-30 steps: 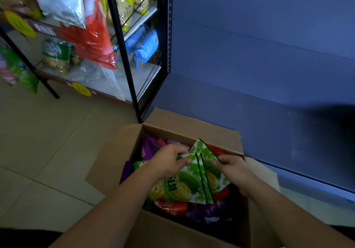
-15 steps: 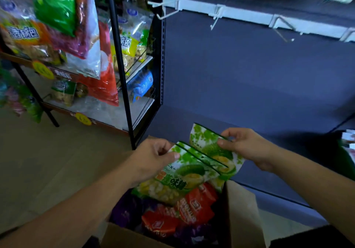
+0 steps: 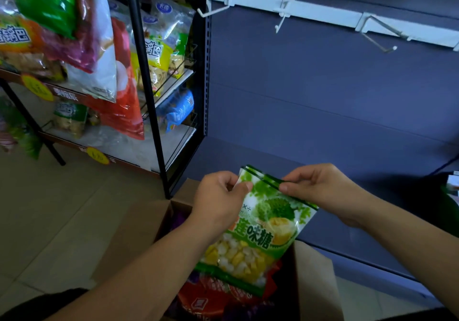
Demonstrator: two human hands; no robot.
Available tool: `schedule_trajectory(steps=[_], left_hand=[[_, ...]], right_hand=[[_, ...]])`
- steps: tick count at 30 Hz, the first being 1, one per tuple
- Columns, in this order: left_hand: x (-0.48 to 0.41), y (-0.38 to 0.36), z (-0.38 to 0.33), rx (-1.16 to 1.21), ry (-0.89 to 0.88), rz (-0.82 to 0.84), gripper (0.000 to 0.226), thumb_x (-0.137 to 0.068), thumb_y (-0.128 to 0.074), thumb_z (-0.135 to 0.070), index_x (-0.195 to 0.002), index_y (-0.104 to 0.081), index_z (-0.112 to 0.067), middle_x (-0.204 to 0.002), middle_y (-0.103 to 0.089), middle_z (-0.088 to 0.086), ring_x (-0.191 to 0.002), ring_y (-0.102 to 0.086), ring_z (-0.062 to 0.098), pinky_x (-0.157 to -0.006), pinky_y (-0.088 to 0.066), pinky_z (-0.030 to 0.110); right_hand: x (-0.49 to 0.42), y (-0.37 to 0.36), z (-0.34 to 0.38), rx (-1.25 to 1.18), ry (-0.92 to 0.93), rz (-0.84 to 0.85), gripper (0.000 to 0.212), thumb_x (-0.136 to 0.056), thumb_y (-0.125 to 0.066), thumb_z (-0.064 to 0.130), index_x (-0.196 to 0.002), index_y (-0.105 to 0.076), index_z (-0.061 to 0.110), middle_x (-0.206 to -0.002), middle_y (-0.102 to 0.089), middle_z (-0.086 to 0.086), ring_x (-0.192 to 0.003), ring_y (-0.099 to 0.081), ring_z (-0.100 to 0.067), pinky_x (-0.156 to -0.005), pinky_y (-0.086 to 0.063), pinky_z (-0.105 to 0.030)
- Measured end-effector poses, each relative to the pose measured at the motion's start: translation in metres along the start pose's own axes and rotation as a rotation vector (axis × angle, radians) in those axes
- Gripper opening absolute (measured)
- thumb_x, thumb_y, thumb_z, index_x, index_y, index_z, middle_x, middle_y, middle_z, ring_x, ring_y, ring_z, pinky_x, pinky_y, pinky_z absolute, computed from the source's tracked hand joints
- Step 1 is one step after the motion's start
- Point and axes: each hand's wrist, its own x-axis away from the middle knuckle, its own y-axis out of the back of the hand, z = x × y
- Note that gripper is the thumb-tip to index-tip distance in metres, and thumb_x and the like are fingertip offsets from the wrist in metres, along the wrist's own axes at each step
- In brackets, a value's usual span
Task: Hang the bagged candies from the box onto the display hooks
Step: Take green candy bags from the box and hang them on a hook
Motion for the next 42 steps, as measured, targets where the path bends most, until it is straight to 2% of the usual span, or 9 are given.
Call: schedule_trajectory(steps=[3, 6, 11, 15, 22, 30, 36, 39, 42], left_hand=[[-0.003, -0.003, -0.008, 0.073, 0.018, 0.012, 0.039, -0.093, -0.072, -0.026, -0.08, -0.06, 0.008, -0.06, -0.043, 0.014, -0.046, -0.04, 0.01, -0.042, -0.038, 0.016], [-0.007, -0.005, -0.013, 0.055, -0.048, 0.053, 0.041, -0.09, -0.073, -0.034, -0.083, -0.062, 0.004, -0.074, -0.055, 0.032, -0.056, -0.047, 0.022, -0.053, -0.044, 0.031], [-0.007, -0.004, -0.021, -0.156, -0.155, 0.049, 0.038, -0.068, -0.078, -0.054, -0.085, -0.066, -0.023, -0.075, -0.071, 0.002, -0.067, -0.069, 0.022, -0.064, -0.06, 0.048], [-0.01, 0.003, -0.027, -0.314, -0.167, 0.053, 0.046, -0.066, -0.07, -0.065, -0.091, -0.069, -0.026, -0.077, -0.071, 0.001, -0.062, -0.064, 0.022, -0.06, -0.059, 0.045], [-0.01, 0.026, -0.038, -0.23, -0.168, 0.111, 0.03, -0.084, -0.08, -0.03, -0.073, -0.055, -0.018, -0.066, -0.062, 0.008, -0.055, -0.056, 0.016, -0.054, -0.047, 0.039], [-0.015, 0.046, -0.076, -0.089, -0.264, -0.006, 0.015, -0.085, -0.079, -0.017, -0.078, -0.065, -0.016, -0.065, -0.063, -0.005, -0.057, -0.056, 0.003, -0.055, -0.042, 0.015], [-0.046, 0.084, -0.127, -0.073, -0.349, 0.061, 0.009, -0.086, -0.079, -0.02, -0.091, -0.074, -0.026, -0.086, -0.077, 0.002, -0.079, -0.075, 0.028, -0.078, -0.06, 0.052], [-0.057, 0.095, -0.132, -0.092, -0.38, 0.038, 0.008, -0.088, -0.077, -0.023, -0.094, -0.074, -0.027, -0.078, -0.075, 0.009, -0.063, -0.069, 0.037, -0.062, -0.057, 0.051], [-0.068, 0.104, -0.126, -0.085, -0.403, -0.041, 0.008, -0.087, -0.077, -0.019, -0.088, -0.075, -0.026, -0.065, -0.071, 0.0, -0.047, -0.057, 0.018, -0.047, -0.042, 0.031]], right_hand=[[-0.002, -0.002, 0.001, 0.046, 0.023, -0.062, 0.005, -0.081, -0.085, 0.013, -0.084, -0.081, 0.014, -0.087, -0.081, -0.006, -0.087, -0.078, -0.022, -0.082, -0.059, -0.03], [-0.003, -0.001, 0.003, 0.054, 0.033, -0.186, 0.006, -0.081, -0.085, 0.014, -0.078, -0.081, 0.017, -0.08, -0.08, -0.004, -0.078, -0.077, -0.02, -0.078, -0.06, -0.036], [-0.006, -0.006, 0.004, -0.029, 0.013, -0.266, 0.013, -0.073, -0.091, 0.012, -0.076, -0.079, 0.011, -0.076, -0.079, -0.008, -0.069, -0.074, -0.023, -0.071, -0.06, -0.038], [-0.004, -0.002, 0.006, -0.065, -0.025, -0.243, 0.016, -0.071, -0.091, 0.013, -0.077, -0.077, 0.007, -0.076, -0.079, -0.011, -0.065, -0.074, -0.021, -0.062, -0.059, -0.029], [-0.001, 0.021, 0.011, -0.21, 0.047, -0.358, 0.008, -0.085, -0.079, 0.005, -0.081, -0.073, 0.002, -0.061, -0.072, -0.002, -0.033, -0.053, -0.004, -0.04, -0.04, -0.012], [0.004, 0.032, 0.032, -0.289, 0.106, -0.422, 0.008, -0.089, -0.077, 0.012, -0.093, -0.079, 0.006, -0.089, -0.08, -0.016, -0.077, -0.076, -0.026, -0.078, -0.06, -0.037], [-0.004, 0.028, 0.092, -0.197, 0.203, -0.508, 0.017, -0.08, -0.087, 0.019, -0.087, -0.078, 0.007, -0.08, -0.079, -0.014, -0.068, -0.07, -0.021, -0.069, -0.055, -0.035], [-0.022, 0.021, 0.126, -0.145, 0.255, -0.514, 0.014, -0.077, -0.089, 0.015, -0.08, -0.077, 0.008, -0.077, -0.078, -0.014, -0.065, -0.066, -0.018, -0.067, -0.058, -0.036], [-0.049, 0.005, 0.15, -0.086, 0.306, -0.504, 0.006, -0.081, -0.085, 0.013, -0.08, -0.079, 0.013, -0.076, -0.079, -0.005, -0.068, -0.069, -0.011, -0.073, -0.059, -0.03]])
